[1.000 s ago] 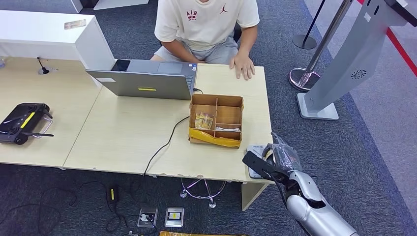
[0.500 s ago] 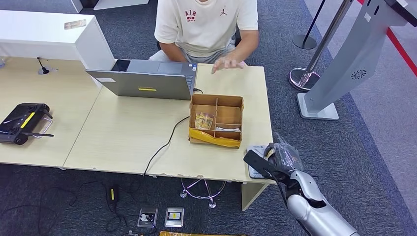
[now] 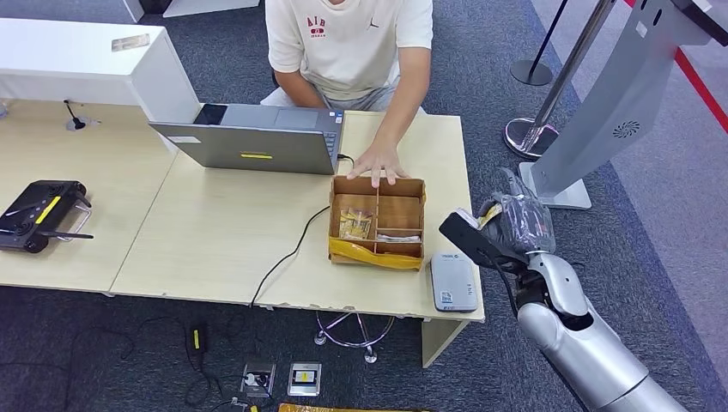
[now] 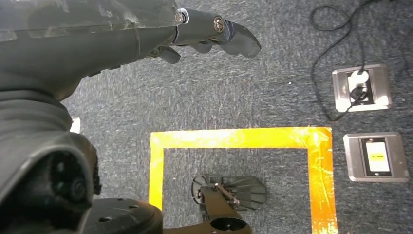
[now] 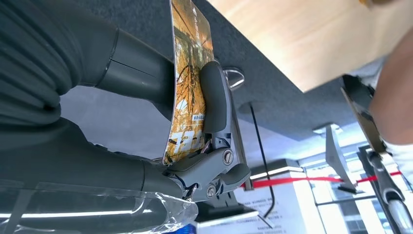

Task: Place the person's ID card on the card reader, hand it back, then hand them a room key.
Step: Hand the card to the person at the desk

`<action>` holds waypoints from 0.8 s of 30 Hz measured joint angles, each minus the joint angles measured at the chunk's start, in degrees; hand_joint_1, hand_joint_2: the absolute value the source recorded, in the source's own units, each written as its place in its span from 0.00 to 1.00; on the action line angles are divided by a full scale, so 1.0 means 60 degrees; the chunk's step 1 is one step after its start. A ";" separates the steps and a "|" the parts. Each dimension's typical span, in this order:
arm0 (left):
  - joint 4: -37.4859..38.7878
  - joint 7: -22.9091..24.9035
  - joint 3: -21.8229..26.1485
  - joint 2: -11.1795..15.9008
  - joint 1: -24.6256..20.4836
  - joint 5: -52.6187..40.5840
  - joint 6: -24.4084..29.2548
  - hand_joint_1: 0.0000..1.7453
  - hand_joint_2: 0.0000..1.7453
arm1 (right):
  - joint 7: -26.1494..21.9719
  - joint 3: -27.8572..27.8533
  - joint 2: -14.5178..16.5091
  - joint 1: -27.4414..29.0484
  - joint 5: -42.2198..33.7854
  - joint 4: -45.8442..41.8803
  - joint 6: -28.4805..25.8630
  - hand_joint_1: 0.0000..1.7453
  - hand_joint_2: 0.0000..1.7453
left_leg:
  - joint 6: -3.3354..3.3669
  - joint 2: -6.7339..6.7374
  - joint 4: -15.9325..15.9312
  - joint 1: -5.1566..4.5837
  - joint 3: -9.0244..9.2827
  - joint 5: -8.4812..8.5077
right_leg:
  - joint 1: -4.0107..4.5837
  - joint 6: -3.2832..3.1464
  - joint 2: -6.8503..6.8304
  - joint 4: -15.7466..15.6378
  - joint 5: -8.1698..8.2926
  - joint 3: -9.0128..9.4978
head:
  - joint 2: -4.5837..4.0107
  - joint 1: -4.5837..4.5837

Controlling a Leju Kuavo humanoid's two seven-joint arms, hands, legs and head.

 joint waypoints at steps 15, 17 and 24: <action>-0.0238 0.0233 -0.0376 0.0115 -0.0505 0.0382 -0.0001 0.00 0.00 | -0.1141 0.0853 0.1022 -0.2791 -0.0602 0.1326 0.0666 1.00 1.00 | -0.0007 -0.0009 0.0000 -0.0001 -0.0026 0.0013 | 0.0000 0.0000 -0.0019 0.0031 0.0000 -0.0020 | -0.0001 0.0002; -0.0239 0.0266 -0.0388 0.0062 -0.0628 0.0373 -0.0001 0.00 0.00 | -0.1210 0.1058 0.1329 -0.3067 -0.0545 0.1829 0.0780 1.00 1.00 | -0.0008 -0.0011 0.0000 -0.0001 -0.0027 0.0015 | 0.0000 0.0000 -0.0018 0.0036 0.0000 -0.0021 | -0.0001 0.0002; -0.0239 0.0327 -0.0453 -0.0005 -0.0751 0.0266 0.0001 0.00 0.00 | -0.1327 0.1679 0.2212 -0.3718 -0.0196 0.3514 0.1272 1.00 1.00 | -0.0008 -0.0011 0.0000 -0.0002 -0.0032 0.0015 | -0.0001 -0.0001 -0.0017 0.0042 0.0000 -0.0031 | -0.0001 0.0002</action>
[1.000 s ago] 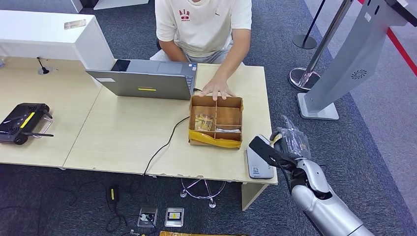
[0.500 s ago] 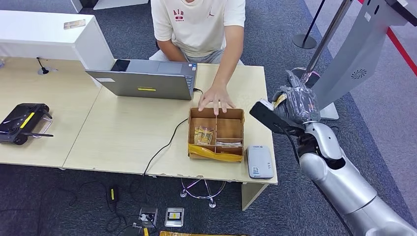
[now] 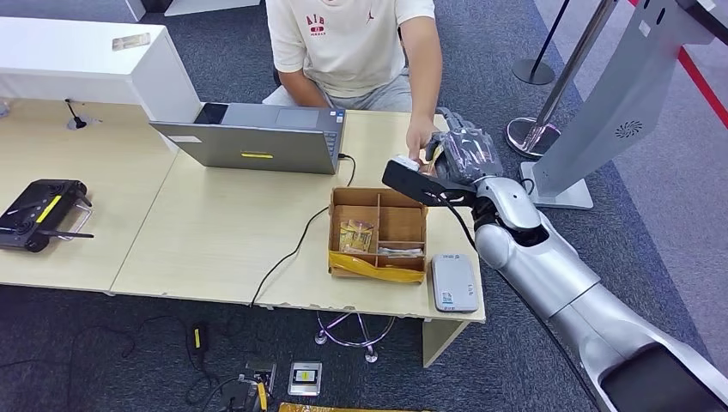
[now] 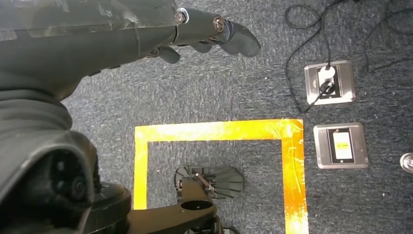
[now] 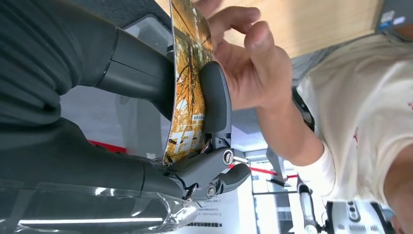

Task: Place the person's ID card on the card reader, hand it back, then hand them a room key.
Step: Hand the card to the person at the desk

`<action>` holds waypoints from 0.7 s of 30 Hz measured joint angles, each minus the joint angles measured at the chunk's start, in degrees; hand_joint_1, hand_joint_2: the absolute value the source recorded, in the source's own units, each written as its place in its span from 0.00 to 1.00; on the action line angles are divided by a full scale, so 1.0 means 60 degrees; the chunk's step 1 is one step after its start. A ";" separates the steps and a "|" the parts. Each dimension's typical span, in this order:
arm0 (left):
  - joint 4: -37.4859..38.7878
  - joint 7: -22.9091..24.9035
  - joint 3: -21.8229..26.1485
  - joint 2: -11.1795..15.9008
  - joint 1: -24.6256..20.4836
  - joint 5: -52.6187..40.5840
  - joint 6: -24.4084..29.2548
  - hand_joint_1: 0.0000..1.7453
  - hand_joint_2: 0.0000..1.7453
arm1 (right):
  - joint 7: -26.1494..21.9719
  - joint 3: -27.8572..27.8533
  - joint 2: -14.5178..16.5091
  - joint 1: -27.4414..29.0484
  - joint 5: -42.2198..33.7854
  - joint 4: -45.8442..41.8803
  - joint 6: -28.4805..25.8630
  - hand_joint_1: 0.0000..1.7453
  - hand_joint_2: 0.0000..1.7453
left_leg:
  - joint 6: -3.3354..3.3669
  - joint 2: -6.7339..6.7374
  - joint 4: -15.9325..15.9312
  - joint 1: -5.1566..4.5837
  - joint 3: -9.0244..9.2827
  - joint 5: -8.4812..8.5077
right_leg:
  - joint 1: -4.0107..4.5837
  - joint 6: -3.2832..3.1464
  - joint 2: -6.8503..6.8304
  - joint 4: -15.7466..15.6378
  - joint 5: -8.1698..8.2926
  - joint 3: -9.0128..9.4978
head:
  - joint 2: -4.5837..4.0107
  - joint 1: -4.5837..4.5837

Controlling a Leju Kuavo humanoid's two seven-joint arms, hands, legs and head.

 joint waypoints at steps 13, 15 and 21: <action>0.0000 0.0008 -0.0007 -0.0078 -0.0079 -0.0150 0.0000 0.00 0.00 | -0.0041 0.0535 0.1086 -0.0728 0.0407 0.2240 -0.0033 0.00 1.00 | 0.0000 0.0004 0.0001 0.0000 0.0004 0.0001 | 0.0000 0.0000 0.0005 0.0000 0.0000 -0.0006 | 0.0000 0.0001; 0.0000 0.0008 -0.0007 -0.0079 -0.0077 -0.0183 0.0000 0.00 0.00 | 0.0035 0.0589 0.1137 -0.0752 0.0447 0.2424 -0.0088 0.00 1.00 | 0.0000 0.0004 0.0002 0.0000 0.0004 0.0001 | -0.0001 0.0000 0.0004 0.0000 0.0001 -0.0007 | 0.0001 0.0000; 0.0003 0.0034 -0.0007 -0.0086 -0.0078 -0.0400 -0.0010 0.00 0.00 | 0.0364 0.0711 0.1087 -0.0727 0.0485 0.2630 -0.0313 0.00 1.00 | -0.0004 0.0008 0.0022 0.0001 0.0141 0.0008 | 0.0000 -0.0002 0.0014 0.0008 0.0005 -0.0036 | 0.0000 -0.0003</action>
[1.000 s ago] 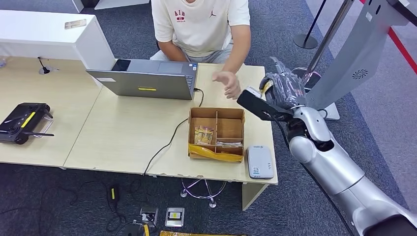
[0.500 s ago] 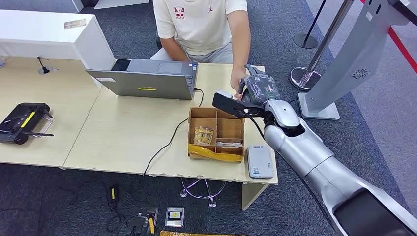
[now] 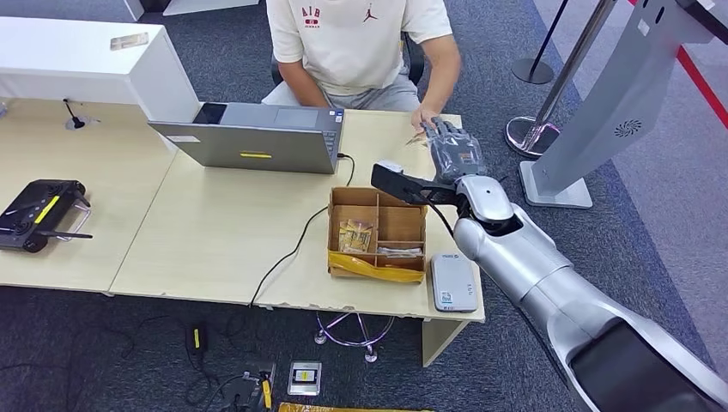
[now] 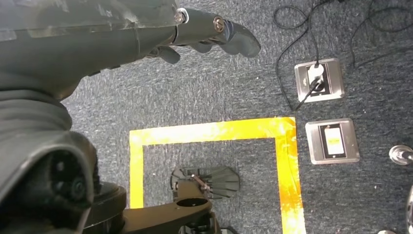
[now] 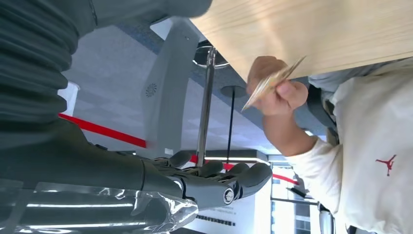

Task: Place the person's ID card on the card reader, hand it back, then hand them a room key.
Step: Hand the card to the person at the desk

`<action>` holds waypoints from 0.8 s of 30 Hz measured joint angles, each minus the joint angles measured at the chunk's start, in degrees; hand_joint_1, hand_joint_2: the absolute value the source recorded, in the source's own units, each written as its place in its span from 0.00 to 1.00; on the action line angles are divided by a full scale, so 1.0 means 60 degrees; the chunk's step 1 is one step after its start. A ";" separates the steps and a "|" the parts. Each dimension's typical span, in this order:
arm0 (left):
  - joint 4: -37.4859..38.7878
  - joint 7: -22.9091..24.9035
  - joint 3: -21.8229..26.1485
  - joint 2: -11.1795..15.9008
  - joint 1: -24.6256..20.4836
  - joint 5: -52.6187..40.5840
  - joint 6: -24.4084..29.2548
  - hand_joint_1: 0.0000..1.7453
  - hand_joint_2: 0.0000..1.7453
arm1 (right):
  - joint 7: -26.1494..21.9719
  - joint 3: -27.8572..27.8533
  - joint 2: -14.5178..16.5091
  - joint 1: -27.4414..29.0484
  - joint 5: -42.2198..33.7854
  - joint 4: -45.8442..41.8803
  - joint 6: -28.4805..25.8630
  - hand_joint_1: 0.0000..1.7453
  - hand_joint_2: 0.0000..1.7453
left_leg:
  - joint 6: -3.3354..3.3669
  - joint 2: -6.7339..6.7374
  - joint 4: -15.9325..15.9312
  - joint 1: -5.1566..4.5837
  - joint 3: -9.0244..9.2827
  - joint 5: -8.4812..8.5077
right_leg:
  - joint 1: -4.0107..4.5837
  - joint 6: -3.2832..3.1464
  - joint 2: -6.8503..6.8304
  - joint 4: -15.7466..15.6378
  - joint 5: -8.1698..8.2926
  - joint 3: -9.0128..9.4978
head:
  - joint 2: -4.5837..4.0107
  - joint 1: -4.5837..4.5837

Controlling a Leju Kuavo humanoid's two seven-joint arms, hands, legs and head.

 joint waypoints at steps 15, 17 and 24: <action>0.0025 -0.0125 0.0030 0.0100 0.0165 0.0300 -0.0013 0.00 0.00 | -0.0037 -0.0959 -0.1516 0.1925 -0.3732 -0.2922 -0.1224 0.00 1.00 | -0.0002 -0.0001 0.0019 0.0000 -0.0004 0.0003 | 0.0000 0.0001 0.0000 0.0005 0.0008 0.0002 | 0.0000 0.0002; 0.0034 -0.0126 0.0034 0.0144 0.0196 0.0401 -0.0022 0.00 0.00 | -0.0194 -0.1126 -0.1781 0.2226 -0.4288 -0.3508 -0.1304 0.00 1.00 | -0.0002 0.0000 0.0019 0.0000 -0.0004 0.0003 | 0.0000 0.0001 0.0001 0.0005 0.0008 0.0002 | 0.0000 0.0002; 0.0045 -0.0608 0.0080 0.0219 0.0314 0.0928 0.0012 0.00 0.00 | -0.0642 -0.1239 -0.2259 0.2710 -0.4578 -0.4778 -0.1235 0.00 1.00 | -0.0002 0.0008 0.0019 0.0000 -0.0004 0.0003 | 0.0000 0.0001 0.0004 0.0011 0.0009 0.0000 | 0.0000 0.0003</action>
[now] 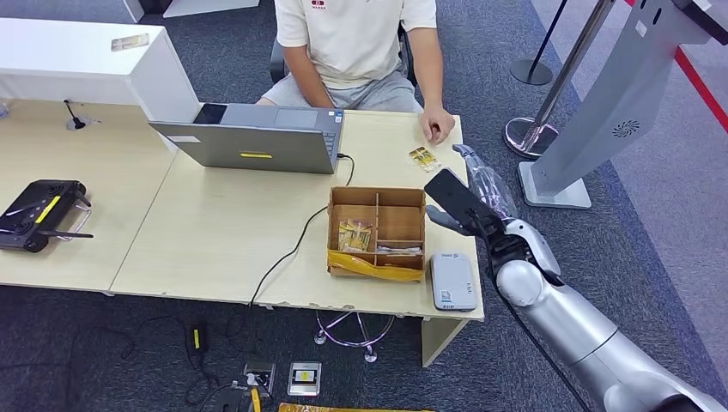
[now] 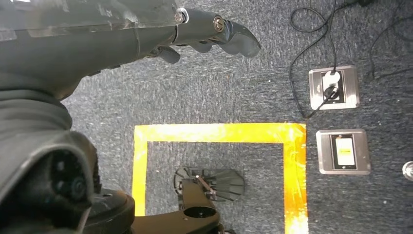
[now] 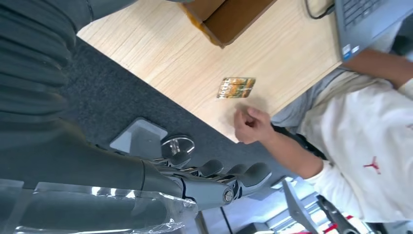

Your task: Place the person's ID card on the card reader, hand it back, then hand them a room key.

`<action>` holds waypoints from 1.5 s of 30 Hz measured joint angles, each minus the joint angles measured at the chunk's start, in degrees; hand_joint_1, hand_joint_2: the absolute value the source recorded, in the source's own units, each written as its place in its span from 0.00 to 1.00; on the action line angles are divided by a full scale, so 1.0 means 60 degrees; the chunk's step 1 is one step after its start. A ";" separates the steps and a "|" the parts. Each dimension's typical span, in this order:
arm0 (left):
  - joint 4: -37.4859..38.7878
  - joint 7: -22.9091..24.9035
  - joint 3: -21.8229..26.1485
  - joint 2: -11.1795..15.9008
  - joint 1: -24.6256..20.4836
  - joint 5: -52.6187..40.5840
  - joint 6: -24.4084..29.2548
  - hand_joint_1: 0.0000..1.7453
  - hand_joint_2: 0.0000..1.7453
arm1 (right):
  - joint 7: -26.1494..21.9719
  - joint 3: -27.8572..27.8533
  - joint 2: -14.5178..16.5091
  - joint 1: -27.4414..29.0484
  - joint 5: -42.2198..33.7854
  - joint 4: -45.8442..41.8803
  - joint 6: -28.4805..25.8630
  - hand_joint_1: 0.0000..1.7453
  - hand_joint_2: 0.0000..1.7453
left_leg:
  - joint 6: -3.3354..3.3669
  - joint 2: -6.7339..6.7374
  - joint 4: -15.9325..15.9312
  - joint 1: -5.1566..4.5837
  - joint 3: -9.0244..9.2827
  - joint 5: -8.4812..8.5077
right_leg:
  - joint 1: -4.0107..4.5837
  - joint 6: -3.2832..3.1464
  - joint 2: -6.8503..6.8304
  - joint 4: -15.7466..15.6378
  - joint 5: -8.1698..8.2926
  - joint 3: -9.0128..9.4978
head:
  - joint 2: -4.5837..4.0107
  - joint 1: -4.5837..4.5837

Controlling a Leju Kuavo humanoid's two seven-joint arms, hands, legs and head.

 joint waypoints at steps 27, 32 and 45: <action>0.0083 -0.0376 0.0506 -0.0233 0.0173 -0.0312 0.0002 0.00 0.00 | 0.0615 0.0397 -0.0146 0.1717 0.2663 -0.1696 0.1760 0.00 1.00 | 0.0000 -0.0004 0.0002 0.0000 -0.0006 0.0000 | -0.0001 0.0000 -0.0001 0.0003 0.0000 -0.0001 | 0.0000 -0.0001; 0.0106 -0.0371 0.0506 -0.0237 0.0173 -0.0409 0.0002 0.00 0.00 | 0.0684 0.0423 -0.0146 0.1953 0.2872 -0.1792 0.1934 0.00 1.00 | 0.0000 -0.0004 0.0002 0.0000 -0.0006 0.0001 | -0.0001 0.0000 0.0000 0.0003 0.0000 -0.0001 | 0.0000 0.0000; 0.0109 -0.0271 0.0505 -0.0280 0.0162 -0.0514 0.0002 0.00 0.00 | 0.1096 0.0546 -0.0145 0.2120 0.4400 -0.1846 0.1739 0.00 1.00 | 0.0001 -0.0004 0.0002 -0.0001 -0.0006 0.0001 | -0.0001 0.0000 -0.0001 0.0003 0.0001 0.0000 | 0.0000 -0.0001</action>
